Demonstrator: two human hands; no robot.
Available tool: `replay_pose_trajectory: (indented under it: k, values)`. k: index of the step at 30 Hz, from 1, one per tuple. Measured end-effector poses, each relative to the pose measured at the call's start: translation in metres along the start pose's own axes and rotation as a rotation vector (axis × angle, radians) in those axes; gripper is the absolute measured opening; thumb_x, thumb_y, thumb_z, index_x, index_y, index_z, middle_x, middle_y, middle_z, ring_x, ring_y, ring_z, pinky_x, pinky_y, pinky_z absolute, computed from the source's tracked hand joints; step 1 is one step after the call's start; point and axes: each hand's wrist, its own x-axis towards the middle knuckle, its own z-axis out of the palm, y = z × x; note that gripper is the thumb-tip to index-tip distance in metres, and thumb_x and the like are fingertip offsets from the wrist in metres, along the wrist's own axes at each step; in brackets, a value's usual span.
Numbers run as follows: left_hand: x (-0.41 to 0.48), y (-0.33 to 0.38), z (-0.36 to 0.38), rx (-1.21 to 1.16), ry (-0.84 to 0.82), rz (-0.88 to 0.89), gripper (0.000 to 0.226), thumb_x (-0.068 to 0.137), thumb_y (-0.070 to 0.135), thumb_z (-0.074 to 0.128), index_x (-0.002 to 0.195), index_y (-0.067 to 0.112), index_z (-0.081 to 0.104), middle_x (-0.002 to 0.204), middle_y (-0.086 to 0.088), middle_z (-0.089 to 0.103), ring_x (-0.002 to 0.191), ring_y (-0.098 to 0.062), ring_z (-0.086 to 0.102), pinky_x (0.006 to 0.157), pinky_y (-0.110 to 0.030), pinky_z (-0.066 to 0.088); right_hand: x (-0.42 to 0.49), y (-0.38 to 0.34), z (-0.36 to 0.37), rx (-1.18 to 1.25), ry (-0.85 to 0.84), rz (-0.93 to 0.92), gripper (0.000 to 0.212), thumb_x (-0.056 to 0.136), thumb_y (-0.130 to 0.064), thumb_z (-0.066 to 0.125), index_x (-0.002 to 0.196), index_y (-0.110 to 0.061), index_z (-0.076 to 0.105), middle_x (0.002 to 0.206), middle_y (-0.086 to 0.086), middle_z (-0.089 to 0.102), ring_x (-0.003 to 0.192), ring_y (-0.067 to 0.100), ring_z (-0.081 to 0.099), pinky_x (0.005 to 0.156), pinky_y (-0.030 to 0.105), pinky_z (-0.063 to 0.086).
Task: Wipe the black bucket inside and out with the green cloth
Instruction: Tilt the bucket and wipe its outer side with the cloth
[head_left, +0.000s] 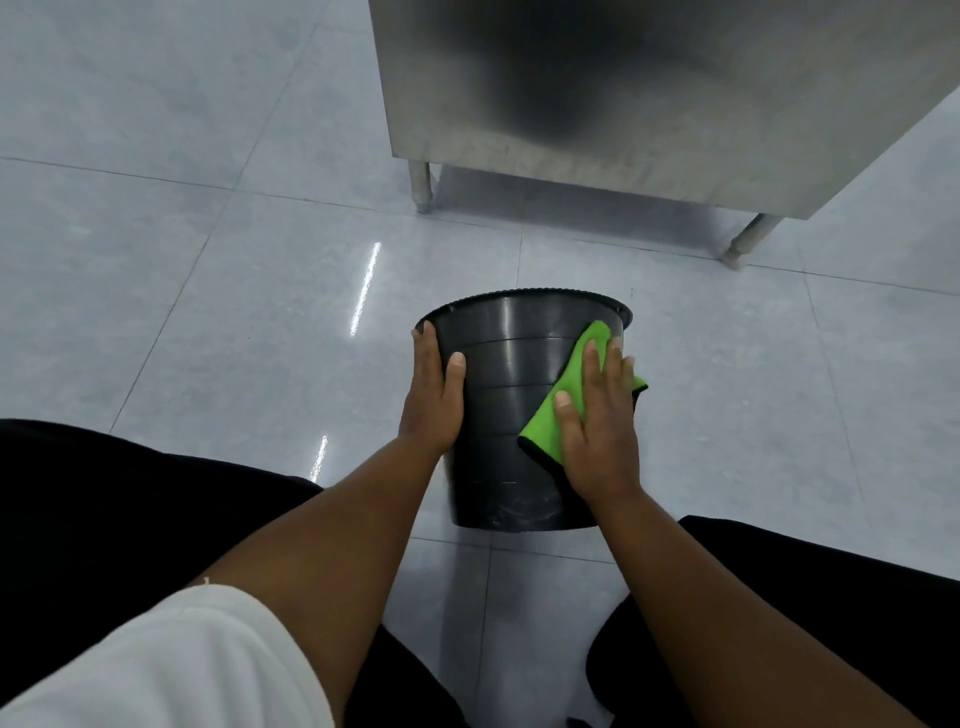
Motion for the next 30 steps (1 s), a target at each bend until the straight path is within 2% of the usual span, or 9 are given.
replay_pose_trajectory:
  k: [3, 7, 13, 17, 19, 21, 23, 26, 30]
  values:
    - [-0.007, 0.004, 0.004, 0.085, 0.096, -0.033, 0.059, 0.103, 0.044, 0.023, 0.155, 0.019, 0.015, 0.165, -0.003, 0.003, 0.152, -0.019, 0.008, 0.121, -0.045, 0.021, -0.015, -0.018, 0.008, -0.291, -0.014, -0.157, 0.065, 0.098, -0.044, 0.036, 0.156, -0.027, 0.012, 0.166, 0.004, -0.002, 0.152, 0.031, -0.009, 0.123, 0.050, 0.005]
    - [-0.017, 0.044, 0.025, 0.199, 0.162, 0.200, 0.063, 0.097, 0.046, 0.024, 0.155, 0.024, 0.015, 0.165, -0.003, 0.002, 0.152, -0.025, -0.003, 0.124, -0.045, 0.009, -0.023, -0.029, 0.018, -0.268, -0.038, -0.246, 0.065, 0.095, -0.031, 0.040, 0.155, -0.025, 0.017, 0.165, 0.002, 0.006, 0.153, 0.027, -0.006, 0.123, 0.052, 0.008]
    - [-0.013, 0.039, 0.029, 0.328, 0.145, 0.185, 0.067, 0.094, 0.057, 0.022, 0.155, 0.029, 0.011, 0.165, -0.002, -0.002, 0.152, -0.030, -0.005, 0.122, -0.051, 0.011, -0.015, 0.001, 0.013, 0.027, -0.002, 0.054, 0.070, 0.095, -0.052, 0.032, 0.155, -0.030, 0.004, 0.165, -0.006, -0.006, 0.153, 0.018, -0.008, 0.123, 0.037, 0.004]
    - [-0.013, 0.036, 0.027, 0.345, 0.146, 0.190, 0.066, 0.096, 0.055, 0.025, 0.155, 0.029, 0.010, 0.165, -0.002, -0.003, 0.152, -0.029, -0.005, 0.122, -0.050, 0.012, -0.011, 0.029, 0.005, 0.351, -0.048, 0.427, 0.058, 0.100, -0.051, 0.024, 0.154, -0.039, 0.006, 0.164, -0.009, 0.013, 0.150, 0.017, 0.020, 0.122, 0.039, 0.018]
    - [-0.013, 0.034, 0.024, 0.354, 0.149, 0.192, 0.066, 0.097, 0.054, 0.027, 0.155, 0.029, 0.010, 0.165, -0.003, -0.003, 0.152, -0.030, -0.004, 0.122, -0.050, 0.012, -0.006, 0.030, 0.001, 0.379, -0.080, 0.469, 0.055, 0.103, -0.046, 0.023, 0.154, -0.039, 0.006, 0.164, -0.007, 0.014, 0.150, 0.020, 0.022, 0.122, 0.041, 0.019]
    - [-0.012, 0.032, 0.022, 0.339, 0.152, 0.192, 0.067, 0.096, 0.054, 0.027, 0.155, 0.027, 0.011, 0.165, -0.004, -0.002, 0.152, -0.031, -0.004, 0.123, -0.049, 0.012, 0.001, 0.018, 0.001, 0.304, -0.093, 0.341, 0.059, 0.103, -0.042, 0.026, 0.155, -0.032, 0.000, 0.166, -0.003, 0.001, 0.153, 0.021, 0.006, 0.124, 0.045, 0.012]
    - [-0.011, 0.031, 0.020, 0.314, 0.168, 0.204, 0.068, 0.096, 0.053, 0.029, 0.155, 0.024, 0.014, 0.165, -0.007, 0.000, 0.152, -0.032, -0.002, 0.123, -0.048, 0.011, 0.004, -0.001, 0.003, 0.038, -0.105, 0.033, 0.065, 0.100, -0.045, 0.029, 0.156, -0.028, 0.000, 0.164, -0.001, -0.013, 0.152, 0.025, -0.012, 0.124, 0.046, 0.001]
    - [-0.011, 0.027, 0.017, 0.291, 0.178, 0.209, 0.068, 0.095, 0.053, 0.028, 0.155, 0.024, 0.015, 0.165, -0.006, 0.000, 0.152, -0.030, -0.002, 0.123, -0.047, 0.011, 0.002, -0.017, 0.010, -0.311, -0.117, -0.343, 0.065, 0.097, -0.046, 0.038, 0.155, -0.034, 0.012, 0.164, -0.003, -0.009, 0.151, 0.028, -0.016, 0.123, 0.048, -0.004]
    - [-0.008, 0.024, 0.014, 0.241, 0.161, 0.178, 0.070, 0.093, 0.057, 0.026, 0.155, 0.028, 0.010, 0.165, -0.001, -0.003, 0.152, -0.025, -0.005, 0.123, -0.046, 0.009, 0.004, -0.006, 0.010, -0.240, -0.110, -0.381, 0.065, 0.095, -0.046, 0.045, 0.154, -0.034, 0.020, 0.165, -0.005, 0.000, 0.153, 0.024, -0.012, 0.123, 0.047, -0.001]
